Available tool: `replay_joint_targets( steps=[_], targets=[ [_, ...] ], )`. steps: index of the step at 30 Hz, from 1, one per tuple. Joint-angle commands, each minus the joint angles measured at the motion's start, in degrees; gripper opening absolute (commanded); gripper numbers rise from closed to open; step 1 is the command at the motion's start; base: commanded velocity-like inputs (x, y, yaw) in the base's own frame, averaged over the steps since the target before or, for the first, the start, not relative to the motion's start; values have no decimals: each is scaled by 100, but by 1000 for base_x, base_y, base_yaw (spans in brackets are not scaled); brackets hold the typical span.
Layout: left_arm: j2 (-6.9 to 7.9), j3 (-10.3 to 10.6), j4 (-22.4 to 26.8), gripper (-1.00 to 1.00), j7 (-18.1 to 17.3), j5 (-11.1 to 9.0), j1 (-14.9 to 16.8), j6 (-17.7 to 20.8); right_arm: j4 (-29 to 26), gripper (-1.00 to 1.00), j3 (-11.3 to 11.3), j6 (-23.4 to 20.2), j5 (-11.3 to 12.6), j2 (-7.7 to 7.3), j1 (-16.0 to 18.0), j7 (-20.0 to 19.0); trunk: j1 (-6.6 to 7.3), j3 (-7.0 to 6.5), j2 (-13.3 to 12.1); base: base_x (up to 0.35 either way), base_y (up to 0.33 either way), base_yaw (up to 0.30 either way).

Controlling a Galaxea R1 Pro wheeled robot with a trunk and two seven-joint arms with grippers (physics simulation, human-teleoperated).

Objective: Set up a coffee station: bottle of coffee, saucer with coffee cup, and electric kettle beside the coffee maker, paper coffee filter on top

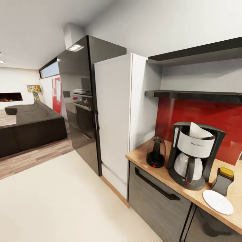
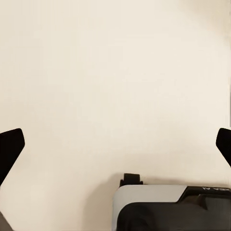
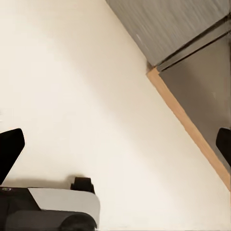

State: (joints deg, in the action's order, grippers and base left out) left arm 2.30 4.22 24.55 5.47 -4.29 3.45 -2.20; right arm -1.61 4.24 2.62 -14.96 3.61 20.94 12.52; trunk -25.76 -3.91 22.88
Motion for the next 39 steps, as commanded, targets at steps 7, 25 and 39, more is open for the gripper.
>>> replay_joint_targets(
  steps=[7,25,39],
  targets=[
    [9,78,-451,100,35,-39,-34,1,11,100,42,19,178,-124,-338,-22,-2,2,4,0,0,-269],
    [73,202,-1476,100,42,-30,-30,-34,-1,100,48,33,216,-707,-815,-1068,-2,2,4,0,0,-269],
    [81,202,-1506,100,68,-28,-23,-38,-6,100,55,61,233,-837,-1094,-1091,-2,2,4,0,0,-274]
  ],
)
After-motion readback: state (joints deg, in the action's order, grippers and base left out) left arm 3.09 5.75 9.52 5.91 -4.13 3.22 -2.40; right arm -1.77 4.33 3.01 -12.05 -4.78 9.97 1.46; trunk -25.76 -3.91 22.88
